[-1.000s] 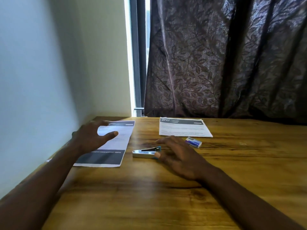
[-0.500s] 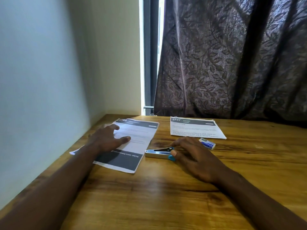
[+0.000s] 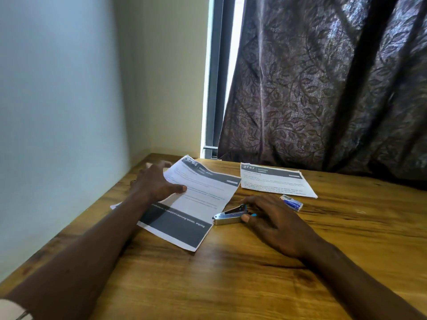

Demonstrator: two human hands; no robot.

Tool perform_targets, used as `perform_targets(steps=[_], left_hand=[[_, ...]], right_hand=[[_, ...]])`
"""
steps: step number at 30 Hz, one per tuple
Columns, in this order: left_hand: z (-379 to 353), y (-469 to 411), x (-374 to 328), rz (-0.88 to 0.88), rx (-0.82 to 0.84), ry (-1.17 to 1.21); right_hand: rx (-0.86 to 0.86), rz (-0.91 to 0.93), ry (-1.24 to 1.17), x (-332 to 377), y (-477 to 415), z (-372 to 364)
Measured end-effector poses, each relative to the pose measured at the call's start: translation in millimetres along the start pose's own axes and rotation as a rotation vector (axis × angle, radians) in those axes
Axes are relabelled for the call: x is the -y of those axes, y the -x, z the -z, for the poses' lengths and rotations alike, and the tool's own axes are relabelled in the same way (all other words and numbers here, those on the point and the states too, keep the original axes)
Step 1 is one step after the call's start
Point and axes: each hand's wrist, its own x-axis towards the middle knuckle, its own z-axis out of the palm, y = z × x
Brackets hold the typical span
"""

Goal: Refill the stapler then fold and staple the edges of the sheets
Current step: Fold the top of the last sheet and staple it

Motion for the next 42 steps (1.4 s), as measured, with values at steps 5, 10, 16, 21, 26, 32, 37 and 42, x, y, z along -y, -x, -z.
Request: perform_targets(steps=[5,10,16,21,26,32,37,42], left_hand=[[4.1,-7.4,4.9,0.046,-0.071,0.227],[20.9,-3.4,8.0,0.142,-0.090,0.183],[40.9,-2.0,8.3,0.100,-0.192,0.396],[51.5,3.0,-5.9,-0.160,-0.337,0.759],[61.1,17.1,-42.2,-0.384,-0.596,0.758],[63.4,54.4,-84.4,-0.631,-0.731,0.720],[47.8,72.8,-100.2,-0.705,-0.650,0.790],[38.2,83.7,-102.0,-0.812,-0.474,0.860]], right_hand=[[0.002,0.010,0.028,0.1,-0.3,-1.2],[0.011,-0.014,0.047,0.4,0.2,-2.3],[-0.056,-0.028,0.033,-0.3,2.7,-3.9],[-0.140,-0.017,-0.032,1.5,4.3,-1.1],[-0.363,0.018,0.063,7.8,2.3,4.3],[-0.433,-0.066,-0.310,20.9,2.5,9.0],[-0.384,-0.246,-0.956,47.4,4.3,26.0],[-0.319,-0.347,-1.387,38.2,3.1,32.2]])
